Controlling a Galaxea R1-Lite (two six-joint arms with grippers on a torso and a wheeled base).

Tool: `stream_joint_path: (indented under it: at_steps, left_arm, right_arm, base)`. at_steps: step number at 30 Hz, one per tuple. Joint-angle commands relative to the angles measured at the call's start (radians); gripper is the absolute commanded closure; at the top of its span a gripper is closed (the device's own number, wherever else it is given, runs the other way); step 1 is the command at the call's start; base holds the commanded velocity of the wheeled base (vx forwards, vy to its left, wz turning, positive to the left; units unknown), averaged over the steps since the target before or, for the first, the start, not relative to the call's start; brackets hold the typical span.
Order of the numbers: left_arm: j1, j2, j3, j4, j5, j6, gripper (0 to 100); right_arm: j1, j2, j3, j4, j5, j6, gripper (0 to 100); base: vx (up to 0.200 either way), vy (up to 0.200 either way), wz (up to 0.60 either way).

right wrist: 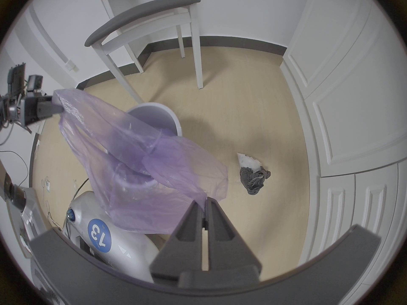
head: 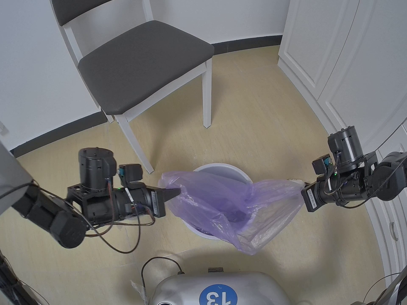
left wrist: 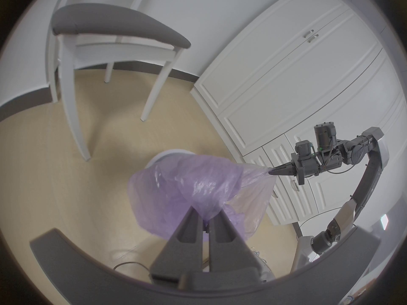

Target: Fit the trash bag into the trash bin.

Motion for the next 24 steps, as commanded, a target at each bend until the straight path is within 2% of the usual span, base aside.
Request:
stream_joint_path:
  at_steps: [1, 7, 13, 18, 24]
  left_arm:
    - [-0.079, 0.204, -0.105, -0.053, -0.003, -0.030, 100]
    - [-0.100, 0.302, -0.159, -0.160, -0.006, -0.078, 100]
    - [-0.096, 0.380, -0.200, -0.224, -0.053, -0.081, 100]
    - [-0.065, 0.431, -0.217, -0.270, -0.059, -0.104, 100]
    - [-0.004, 0.499, -0.208, -0.410, -0.118, -0.131, 100]
  right_arm:
    - [0.009, -0.042, 0.017, -0.009, -0.001, 0.020, 100]
    - [0.033, -0.084, 0.035, -0.008, 0.005, 0.024, 100]
    - [0.090, -0.106, 0.049, -0.009, -0.001, 0.031, 100]
    - [0.129, -0.111, 0.038, -0.018, -0.004, 0.056, 100]
    - [0.149, -0.111, 0.047, -0.090, -0.002, 0.059, 100]
  base:
    - [0.000, 0.000, 0.00]
    - [0.000, 0.000, 0.00]
    - [0.000, 0.000, 0.00]
    - [0.000, 0.000, 0.00]
    - [0.000, 0.000, 0.00]
